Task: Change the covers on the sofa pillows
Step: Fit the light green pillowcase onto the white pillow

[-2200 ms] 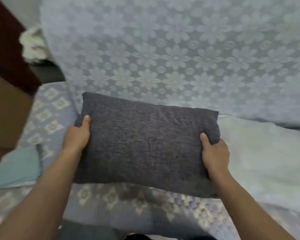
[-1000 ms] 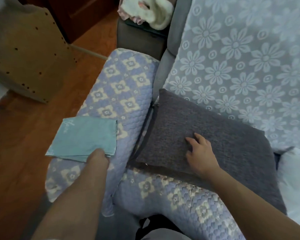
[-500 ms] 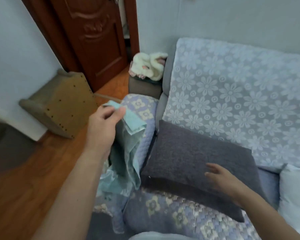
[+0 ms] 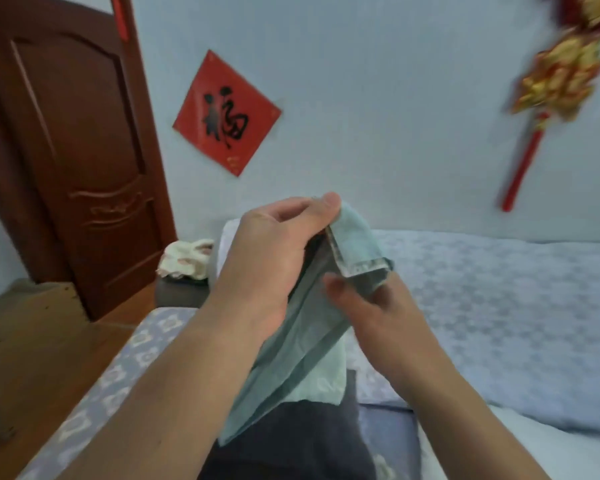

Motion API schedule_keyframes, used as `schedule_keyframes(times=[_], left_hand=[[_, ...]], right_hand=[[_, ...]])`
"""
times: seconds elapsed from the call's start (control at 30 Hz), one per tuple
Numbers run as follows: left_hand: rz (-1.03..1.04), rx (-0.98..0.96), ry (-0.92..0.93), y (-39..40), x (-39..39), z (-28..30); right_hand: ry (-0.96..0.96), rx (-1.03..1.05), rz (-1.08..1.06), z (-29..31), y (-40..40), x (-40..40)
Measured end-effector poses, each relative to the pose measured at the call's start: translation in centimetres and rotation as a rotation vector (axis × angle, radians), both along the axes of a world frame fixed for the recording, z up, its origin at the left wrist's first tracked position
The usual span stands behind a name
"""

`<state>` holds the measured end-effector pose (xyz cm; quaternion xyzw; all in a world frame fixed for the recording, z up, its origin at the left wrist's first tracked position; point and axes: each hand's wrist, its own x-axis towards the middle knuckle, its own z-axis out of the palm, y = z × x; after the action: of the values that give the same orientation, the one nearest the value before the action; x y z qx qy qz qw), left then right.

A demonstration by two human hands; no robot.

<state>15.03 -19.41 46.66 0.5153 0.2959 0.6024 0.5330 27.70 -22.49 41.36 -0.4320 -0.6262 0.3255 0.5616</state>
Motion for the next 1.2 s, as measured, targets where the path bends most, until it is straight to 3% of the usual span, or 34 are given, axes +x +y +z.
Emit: schedule_keyframes(times=[0.1, 0.17, 0.33, 0.5, 0.63, 0.8, 0.93, 1.1, 1.2], left_hand=[[-0.020, 0.019, 0.037, -1.3, 5.6, 0.6], [-0.100, -0.073, 0.001, -2.4, 9.7, 0.4], [-0.428, -0.290, -0.045, -4.3, 18.0, -2.6], [-0.517, -0.220, 0.303, -3.6, 22.8, -6.3], [-0.532, -0.249, 0.370, -1.3, 25.9, -6.6], [-0.541, -0.286, 0.358, 0.6, 27.9, -8.1], [-0.552, -0.320, 0.434, 2.2, 29.3, -9.9], [-0.465, -0.359, 0.415, 2.5, 32.6, -12.5], [-0.439, -0.374, 0.331, 1.9, 34.9, -14.7]], right_hand=[[0.046, 0.135, -0.263, 1.2, -3.0, 5.7], [0.028, 0.169, -0.334, 1.6, -5.1, 9.4], [-0.048, 0.029, -0.414, 0.5, -7.4, 15.7], [0.073, -0.174, -0.551, -3.0, -5.9, 21.7], [-0.007, -0.188, -0.527, -3.8, -4.8, 24.0], [-0.038, -0.300, -0.340, -4.4, -3.8, 26.6], [0.049, -0.330, -0.293, -6.9, -2.8, 28.5], [0.313, -0.379, -0.312, -9.3, -1.6, 30.2], [0.292, -0.450, -0.361, -10.1, -1.0, 32.6]])
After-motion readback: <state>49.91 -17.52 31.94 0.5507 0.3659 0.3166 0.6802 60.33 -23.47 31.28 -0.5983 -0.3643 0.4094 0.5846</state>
